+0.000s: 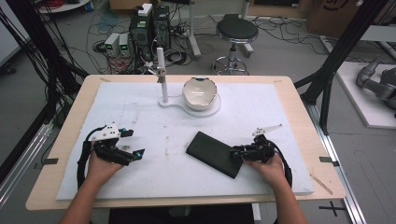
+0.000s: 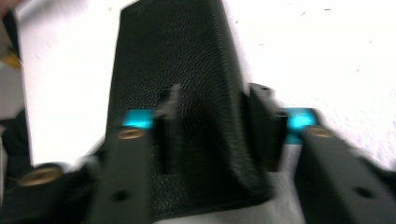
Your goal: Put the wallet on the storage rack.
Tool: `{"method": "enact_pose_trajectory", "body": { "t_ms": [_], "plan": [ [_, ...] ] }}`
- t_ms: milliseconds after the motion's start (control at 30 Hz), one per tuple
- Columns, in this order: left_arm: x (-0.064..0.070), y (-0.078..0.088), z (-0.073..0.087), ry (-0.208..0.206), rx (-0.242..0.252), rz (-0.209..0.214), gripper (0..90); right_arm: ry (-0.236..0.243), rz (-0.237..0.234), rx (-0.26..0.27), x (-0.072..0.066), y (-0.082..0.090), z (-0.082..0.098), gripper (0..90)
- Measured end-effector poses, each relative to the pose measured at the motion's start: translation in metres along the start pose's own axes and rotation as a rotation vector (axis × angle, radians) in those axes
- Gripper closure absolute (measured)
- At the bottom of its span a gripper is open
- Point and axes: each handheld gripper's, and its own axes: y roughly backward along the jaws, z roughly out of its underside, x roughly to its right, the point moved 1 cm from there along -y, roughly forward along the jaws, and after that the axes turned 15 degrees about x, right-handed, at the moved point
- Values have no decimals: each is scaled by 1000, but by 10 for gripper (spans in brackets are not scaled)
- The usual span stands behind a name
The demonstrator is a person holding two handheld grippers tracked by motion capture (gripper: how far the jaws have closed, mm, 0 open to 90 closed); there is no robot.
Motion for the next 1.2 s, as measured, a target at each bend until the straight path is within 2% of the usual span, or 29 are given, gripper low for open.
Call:
{"method": "enact_pose_trajectory", "body": {
  "t_ms": [33,100,167,200,300,400,433,467,500,533,567,600,700,900,967,1033,1100,1200],
  "plan": [
    [0,0,0,1,0,-1,74,0,0,0,0,0,0,695],
    [0,0,0,0,-3,-3,74,5,5,5,-3,2,-1,791],
    [-1,0,0,0,-2,-2,74,16,6,7,-4,2,-2,806],
    [-1,0,0,0,-3,-2,74,45,19,1,-6,2,-3,819],
    [-1,0,0,3,1,0,74,87,39,-9,-12,2,-5,830],
    [-1,1,0,8,7,2,74,111,42,-3,-16,4,-7,835],
    [-2,1,0,7,9,3,74,132,33,20,-20,7,-11,839],
    [-2,2,-1,9,11,6,74,132,33,20,-20,7,-11,839],
    [-2,1,-1,12,15,10,74,168,19,45,-26,11,-16,842],
    [-2,1,-1,13,16,12,74,168,19,45,-26,11,-16,842],
    [-2,1,0,17,17,15,74,210,22,73,-33,15,-22,844],
    [-2,1,0,18,14,16,74,210,22,73,-33,15,-22,844],
    [-1,1,-1,18,14,26,74,271,12,134,-44,23,-32,845],
    [1,1,-4,20,25,46,74,308,-11,160,-53,25,-37,845],
    [2,0,-4,23,28,57,74,335,-32,163,-58,24,-40,845],
    [3,-1,-5,25,33,72,74,345,-32,169,-60,24,-41,845],
    [4,-2,-6,29,37,84,74,367,-59,179,-65,24,-44,845],
    [7,-5,-8,33,43,110,74,387,-69,183,-69,23,-46,844]
  ]
}}
